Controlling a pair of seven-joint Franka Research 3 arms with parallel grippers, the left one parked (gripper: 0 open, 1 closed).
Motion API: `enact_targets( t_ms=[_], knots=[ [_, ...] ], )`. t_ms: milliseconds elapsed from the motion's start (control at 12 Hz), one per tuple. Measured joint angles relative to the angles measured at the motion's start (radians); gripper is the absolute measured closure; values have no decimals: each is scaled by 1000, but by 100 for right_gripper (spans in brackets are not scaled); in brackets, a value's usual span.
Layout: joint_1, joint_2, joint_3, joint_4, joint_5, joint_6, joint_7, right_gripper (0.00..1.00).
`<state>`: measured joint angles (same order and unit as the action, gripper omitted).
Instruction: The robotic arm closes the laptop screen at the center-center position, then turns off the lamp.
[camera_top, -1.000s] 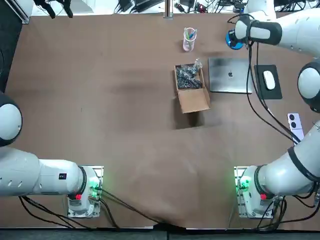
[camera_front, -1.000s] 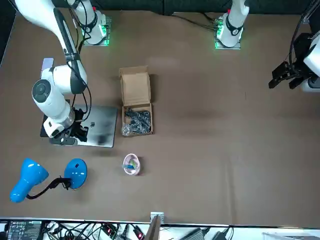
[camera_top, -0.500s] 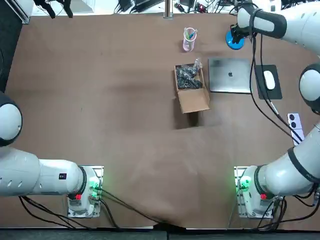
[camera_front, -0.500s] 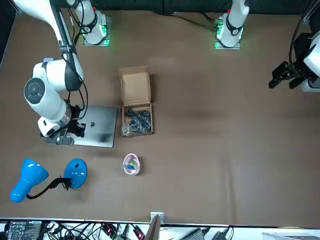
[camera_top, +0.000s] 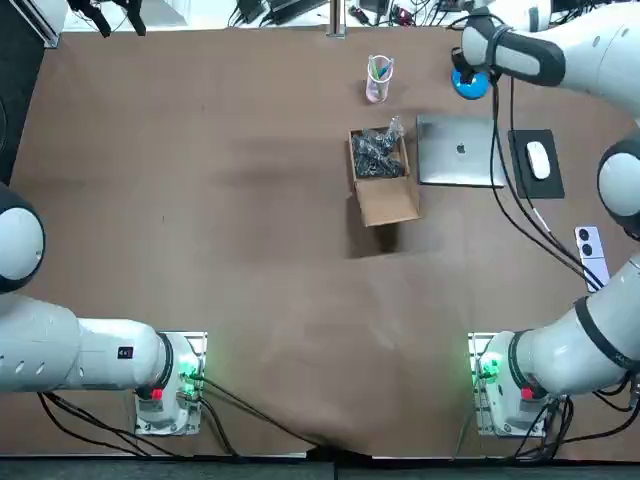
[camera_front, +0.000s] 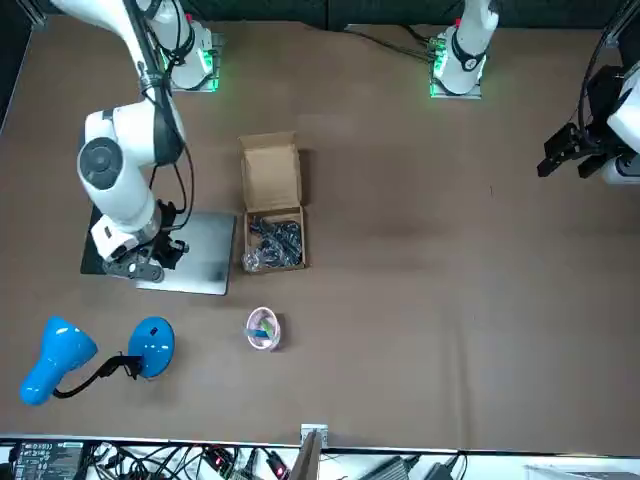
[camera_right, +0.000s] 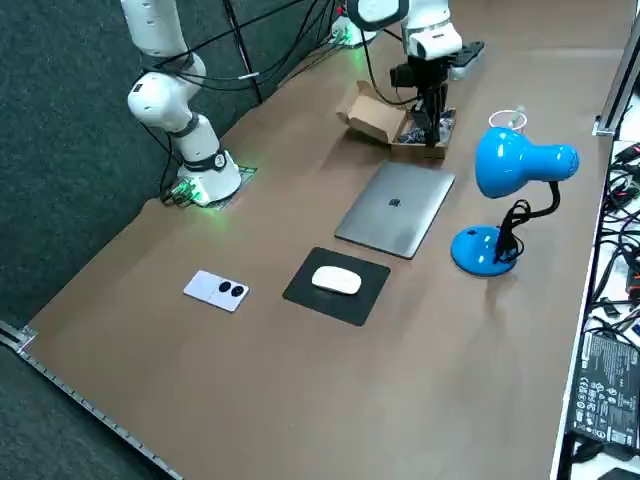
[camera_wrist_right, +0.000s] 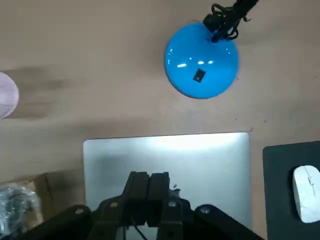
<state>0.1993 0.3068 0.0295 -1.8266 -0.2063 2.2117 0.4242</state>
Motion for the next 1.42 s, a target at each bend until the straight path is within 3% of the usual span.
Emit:
enact_targets(
  t_ms=[250,833,1417],
  knots=[
    [57,-4,1,0,-99,-1,122,98],
    [90,12,2,4,-294,2,304,98],
    [62,90,-14,72,-324,9,405,98]
  ],
)
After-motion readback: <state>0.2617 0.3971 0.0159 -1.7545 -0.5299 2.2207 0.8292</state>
